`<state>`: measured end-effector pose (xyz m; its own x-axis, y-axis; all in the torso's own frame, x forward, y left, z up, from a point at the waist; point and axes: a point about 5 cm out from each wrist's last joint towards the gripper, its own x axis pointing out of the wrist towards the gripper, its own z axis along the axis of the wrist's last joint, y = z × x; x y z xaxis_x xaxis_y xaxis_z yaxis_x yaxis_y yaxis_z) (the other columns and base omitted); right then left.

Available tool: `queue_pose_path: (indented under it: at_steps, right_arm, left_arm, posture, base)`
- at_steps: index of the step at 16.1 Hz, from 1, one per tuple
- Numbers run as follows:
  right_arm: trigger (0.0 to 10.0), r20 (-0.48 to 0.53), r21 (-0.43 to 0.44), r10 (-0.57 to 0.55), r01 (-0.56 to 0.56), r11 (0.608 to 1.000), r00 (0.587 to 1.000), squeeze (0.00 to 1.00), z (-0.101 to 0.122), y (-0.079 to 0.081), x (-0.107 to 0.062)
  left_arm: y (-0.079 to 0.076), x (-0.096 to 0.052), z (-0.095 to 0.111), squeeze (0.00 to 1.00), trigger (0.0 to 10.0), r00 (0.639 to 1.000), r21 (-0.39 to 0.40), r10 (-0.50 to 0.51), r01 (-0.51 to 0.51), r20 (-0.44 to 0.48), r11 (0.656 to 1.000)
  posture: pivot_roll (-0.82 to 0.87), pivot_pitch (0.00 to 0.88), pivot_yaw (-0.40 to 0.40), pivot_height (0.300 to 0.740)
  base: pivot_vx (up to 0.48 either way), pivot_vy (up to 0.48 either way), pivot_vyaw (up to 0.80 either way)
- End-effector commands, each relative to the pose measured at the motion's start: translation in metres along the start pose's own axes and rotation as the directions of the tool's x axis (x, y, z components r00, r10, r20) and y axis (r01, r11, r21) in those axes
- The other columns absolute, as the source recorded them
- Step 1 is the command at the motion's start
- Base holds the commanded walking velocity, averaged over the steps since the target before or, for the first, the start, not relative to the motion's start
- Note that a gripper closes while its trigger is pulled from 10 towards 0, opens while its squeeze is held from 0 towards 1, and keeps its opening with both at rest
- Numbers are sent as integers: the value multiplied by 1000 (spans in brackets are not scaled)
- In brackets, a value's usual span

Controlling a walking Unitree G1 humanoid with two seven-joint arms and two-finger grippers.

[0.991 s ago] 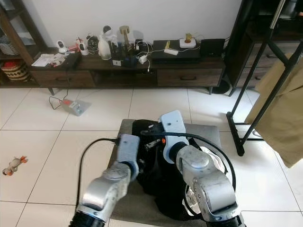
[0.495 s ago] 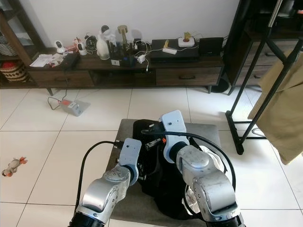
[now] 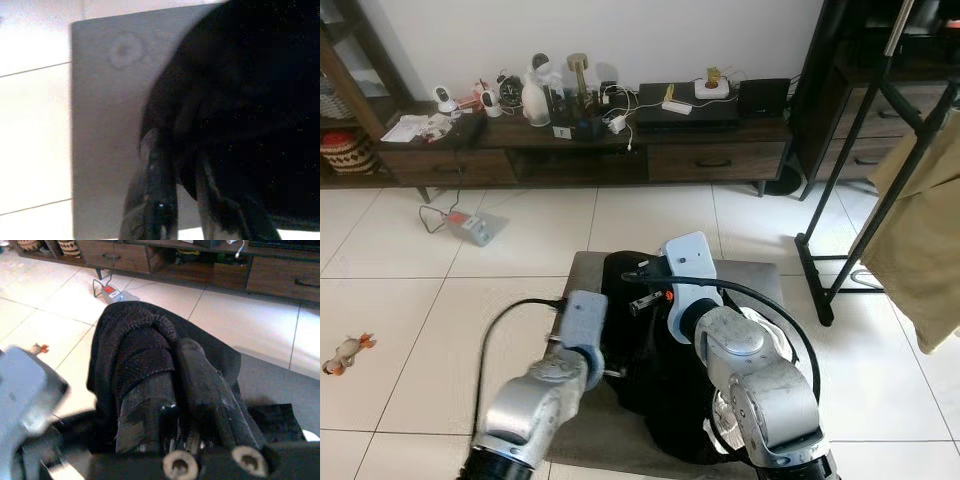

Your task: Hang hanger

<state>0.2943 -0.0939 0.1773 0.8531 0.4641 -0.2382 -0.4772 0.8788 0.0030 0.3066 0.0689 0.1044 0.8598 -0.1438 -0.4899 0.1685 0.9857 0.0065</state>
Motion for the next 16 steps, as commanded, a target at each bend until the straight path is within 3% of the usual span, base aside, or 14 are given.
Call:
queue_pose_path:
  at_steps: [1, 3, 5, 7, 9, 10, 11, 13, 14, 16]
  right_arm:
    - [10000, -15, -26, 19, -20, 999, 1000, 0, -3, 2, -1]
    - [10000, -109, -115, -15, 2, 993, 994, 0, -20, -9, -2]
    - [10000, -265, -218, -94, 36, 975, 960, 0, -53, -34, -9]
    - [10000, -353, -285, -101, -4, 958, 930, 0, -70, -42, -15]
    - [10000, -368, -293, -114, 2, 956, 923, 0, -76, -47, -16]
    - [10000, -361, -286, -113, 5, 958, 926, 639, -76, -49, -17]
    - [10000, -352, -272, -111, 12, 962, 930, 1000, -74, -49, -17]
    - [10000, -336, -272, -120, 26, 962, 934, 1000, -70, -52, -16]
    - [10000, -346, -271, -105, 8, 963, 932, 0, -71, -50, -17]
    - [10000, -399, -300, -72, -56, 952, 914, 0, -80, -47, -19]
  left_arm:
    - [11, 0, 5, 0, 0, 998, -2, 65, -65, 26, 998]
    - [19, -1, 11, 0, 0, 994, -9, 100, -99, 50, 995]
    - [29, -3, 19, 0, 0, 987, -1, 140, -140, 82, 990]
    - [32, -4, 23, 0, 0, 984, 11, 151, -152, 97, 988]
    - [31, -5, 23, 0, 0, 985, 17, 144, -146, 99, 989]
    - [31, -5, 23, 0, 0, 985, 18, 142, -144, 100, 989]
    - [31, -5, 23, 0, 0, 985, 19, 140, -142, 100, 990]
    - [28, -6, 23, 0, 0, 987, 23, 124, -127, 99, 992]
    - [27, -6, 23, 0, 0, 987, 21, 121, -124, 104, 992]
    - [25, -7, 25, 0, 0, 987, 22, 113, -116, 110, 993]
  posture:
    - [58, 175, 31, 740]
    - [60, 175, 30, 740]
    - [64, 176, 26, 740]
    - [64, 180, 25, 740]
    - [68, 180, 27, 740]
    - [66, 179, 28, 740]
    - [64, 179, 29, 740]
    - [60, 177, 30, 740]
    - [59, 176, 30, 740]
    - [64, 177, 30, 740]
  base:
    - [0, 0, 0]
    - [0, 0, 0]
    - [0, 0, 0]
    - [0, 0, 0]
    - [0, 0, 0]
    - [0, 0, 0]
    - [0, 0, 0]
    - [0, 0, 0]
    - [0, 0, 0]
    - [0, 0, 0]
